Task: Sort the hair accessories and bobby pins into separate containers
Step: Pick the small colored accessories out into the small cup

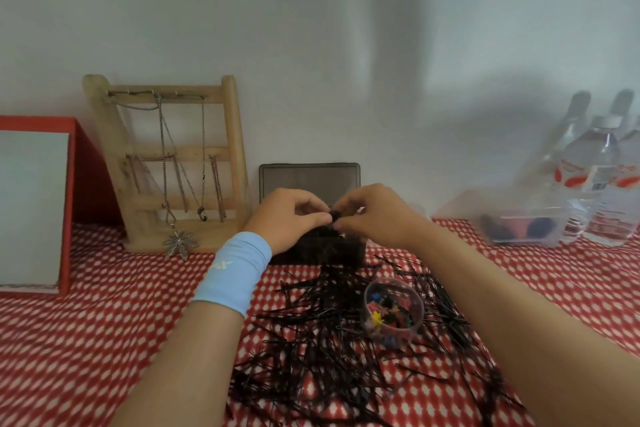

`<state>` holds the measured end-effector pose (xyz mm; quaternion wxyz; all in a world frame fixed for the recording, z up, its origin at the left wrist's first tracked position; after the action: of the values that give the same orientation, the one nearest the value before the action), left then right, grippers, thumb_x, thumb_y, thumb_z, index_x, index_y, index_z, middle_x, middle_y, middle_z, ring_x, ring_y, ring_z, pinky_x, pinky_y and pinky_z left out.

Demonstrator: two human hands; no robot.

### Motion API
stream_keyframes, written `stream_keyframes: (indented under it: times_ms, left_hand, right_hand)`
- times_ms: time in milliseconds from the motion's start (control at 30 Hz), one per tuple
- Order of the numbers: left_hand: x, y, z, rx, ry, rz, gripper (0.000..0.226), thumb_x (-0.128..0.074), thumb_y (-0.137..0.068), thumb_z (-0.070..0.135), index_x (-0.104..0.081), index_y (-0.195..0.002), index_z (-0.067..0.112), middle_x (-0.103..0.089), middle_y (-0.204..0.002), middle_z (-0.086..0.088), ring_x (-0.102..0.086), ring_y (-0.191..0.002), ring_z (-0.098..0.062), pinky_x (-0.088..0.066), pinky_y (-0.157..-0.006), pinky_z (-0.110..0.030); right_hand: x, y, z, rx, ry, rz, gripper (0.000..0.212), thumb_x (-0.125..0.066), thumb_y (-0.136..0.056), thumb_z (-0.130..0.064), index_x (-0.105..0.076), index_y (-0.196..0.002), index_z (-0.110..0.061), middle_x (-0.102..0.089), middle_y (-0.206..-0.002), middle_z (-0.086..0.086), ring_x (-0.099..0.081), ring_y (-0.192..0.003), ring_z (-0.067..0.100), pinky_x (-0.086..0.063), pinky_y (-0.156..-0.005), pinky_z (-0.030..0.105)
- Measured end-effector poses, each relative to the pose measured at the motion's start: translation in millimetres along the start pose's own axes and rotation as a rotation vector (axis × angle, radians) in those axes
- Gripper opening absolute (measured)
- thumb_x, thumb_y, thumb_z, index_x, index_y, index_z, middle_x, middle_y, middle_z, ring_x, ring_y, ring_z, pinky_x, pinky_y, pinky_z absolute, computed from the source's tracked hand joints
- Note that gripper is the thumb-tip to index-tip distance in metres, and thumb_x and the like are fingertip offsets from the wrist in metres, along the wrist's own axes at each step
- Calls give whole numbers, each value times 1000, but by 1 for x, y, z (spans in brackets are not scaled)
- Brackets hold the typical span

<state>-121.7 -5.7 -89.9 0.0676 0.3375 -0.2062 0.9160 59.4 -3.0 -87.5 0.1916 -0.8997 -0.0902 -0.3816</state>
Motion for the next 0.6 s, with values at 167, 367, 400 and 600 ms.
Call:
stream_keyframes:
  times_ms: [167, 367, 400, 600]
  left_hand:
    - [-4, 0, -2, -14, -107, -22, 9, -70, -88, 28, -70, -94, 34, -66, -89, 21, -57, -84, 5, -41, -74, -16]
    - [-5, 2, 21, -44, -153, -110, 3, -69, -88, 30, -72, -88, 30, -68, -81, 15, -60, -74, 1, -44, -70, -19]
    - [-8, 4, 26, -31, -143, -186, 4, -69, -89, 30, -72, -88, 28, -70, -79, 12, -62, -68, 0, -47, -71, -21]
    - [-31, 14, 47, 38, -192, -509, 12, -66, -90, 35, -72, -92, 24, -75, -81, 9, -72, -65, -11, -54, -78, -28]
  right_hand:
    - [9, -4, 11, -9, 153, 10, 17, -76, -88, -29, -78, -105, -29, -71, -90, -18, -63, -78, -6, -48, -74, 15]
    - [29, 18, 3, -14, 142, -129, 6, -73, -90, -31, -79, -88, -31, -74, -84, -15, -66, -79, -5, -50, -78, 21]
    - [32, 24, 0, -47, 141, -223, 6, -73, -89, -33, -79, -87, -33, -75, -85, -17, -66, -79, -6, -50, -79, 23]
    - [32, 40, -5, -223, 261, -717, 11, -78, -87, -30, -78, -97, -30, -78, -88, -12, -75, -84, 10, -57, -69, 28]
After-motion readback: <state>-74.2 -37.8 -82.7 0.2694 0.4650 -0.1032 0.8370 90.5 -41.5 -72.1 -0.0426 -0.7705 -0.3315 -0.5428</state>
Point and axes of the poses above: each hand's wrist, its own y-axis away from the middle knuckle, its own x-axis out of the back of the hand, z = x × y, the point moved 3 cm from there along -y, towards the middle knuckle
